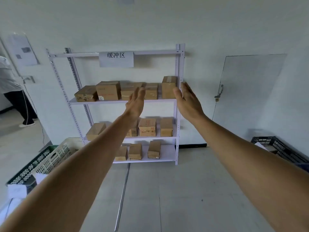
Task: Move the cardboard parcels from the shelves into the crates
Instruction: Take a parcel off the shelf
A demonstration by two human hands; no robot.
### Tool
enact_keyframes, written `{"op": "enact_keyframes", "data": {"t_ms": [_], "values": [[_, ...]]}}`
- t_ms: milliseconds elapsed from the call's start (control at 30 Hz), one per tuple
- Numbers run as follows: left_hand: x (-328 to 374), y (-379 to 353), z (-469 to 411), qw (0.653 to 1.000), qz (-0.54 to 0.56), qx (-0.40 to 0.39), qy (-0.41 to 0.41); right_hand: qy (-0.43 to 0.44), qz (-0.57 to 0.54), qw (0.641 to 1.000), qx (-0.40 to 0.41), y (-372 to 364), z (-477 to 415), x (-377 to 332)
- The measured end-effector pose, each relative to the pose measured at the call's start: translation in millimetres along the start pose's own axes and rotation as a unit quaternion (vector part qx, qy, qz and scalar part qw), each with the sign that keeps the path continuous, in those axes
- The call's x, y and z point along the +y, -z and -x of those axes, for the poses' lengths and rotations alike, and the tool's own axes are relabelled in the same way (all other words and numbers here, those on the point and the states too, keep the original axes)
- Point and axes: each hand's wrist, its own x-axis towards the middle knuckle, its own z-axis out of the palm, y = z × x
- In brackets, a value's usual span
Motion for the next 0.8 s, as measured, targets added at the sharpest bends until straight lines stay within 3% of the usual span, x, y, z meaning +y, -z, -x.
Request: {"op": "enact_keyframes", "data": {"t_ms": [400, 533, 667, 800], "values": [[-59, 12, -166, 0.963, 0.208, -0.074, 0.152, -0.099, -0.130, 0.987, 0.007, -87, -146, 20], [-68, 9, -204, 0.958, 0.228, -0.073, 0.160, -0.167, -0.169, 0.971, 0.038, -103, -194, 46], [-87, -6, -251, 0.957, 0.234, -0.096, 0.143, -0.185, -0.178, 0.966, 0.041, -124, -241, 79], [-110, -34, -311, 0.952, 0.232, -0.086, 0.178, -0.190, -0.171, 0.966, 0.028, -147, -294, 125]]}}
